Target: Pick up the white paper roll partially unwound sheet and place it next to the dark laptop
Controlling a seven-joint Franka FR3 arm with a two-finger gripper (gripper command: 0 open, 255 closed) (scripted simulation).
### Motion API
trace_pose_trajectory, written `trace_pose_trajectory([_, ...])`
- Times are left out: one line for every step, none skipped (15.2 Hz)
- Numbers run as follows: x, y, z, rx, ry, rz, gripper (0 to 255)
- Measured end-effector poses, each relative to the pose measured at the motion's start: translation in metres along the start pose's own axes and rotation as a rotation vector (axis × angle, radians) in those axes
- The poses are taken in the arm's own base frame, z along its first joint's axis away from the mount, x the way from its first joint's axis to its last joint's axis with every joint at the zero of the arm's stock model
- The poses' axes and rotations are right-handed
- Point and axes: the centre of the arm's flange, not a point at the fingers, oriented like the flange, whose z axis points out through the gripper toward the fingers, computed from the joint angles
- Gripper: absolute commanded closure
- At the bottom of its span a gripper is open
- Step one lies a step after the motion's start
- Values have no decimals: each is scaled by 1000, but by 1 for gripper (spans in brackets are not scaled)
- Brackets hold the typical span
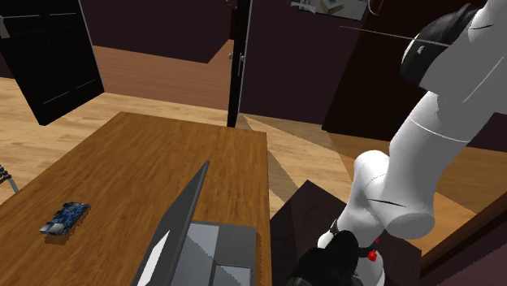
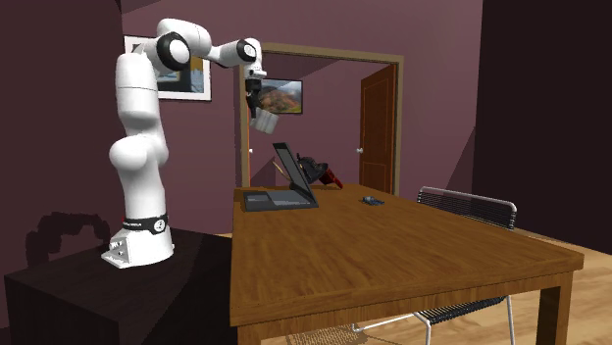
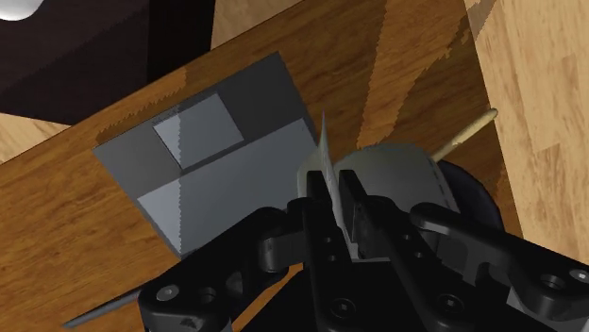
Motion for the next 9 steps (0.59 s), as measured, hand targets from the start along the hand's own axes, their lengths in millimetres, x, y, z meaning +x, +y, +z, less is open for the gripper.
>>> trace_pose_trajectory([-7,-8,2,-1,1,1,255])
trace_pose_trajectory([-17,-18,2,-1,1,0,255])
trace_pose_trajectory([-26,-31,-2,0,-1,-3,255])
trace_pose_trajectory([-32,-40,-2,0,0,0,255])
trace_pose_trajectory([-42,-52,-4,1,-1,-1,255])
trace_pose_trajectory([-46,-58,0,0,-1,2,255])
trace_pose_trajectory([-47,-61,5,0,0,3,255])
trace_pose_trajectory([-48,-63,10,0,0,4,255])
trace_pose_trajectory([-49,-64,15,0,0,5,255])
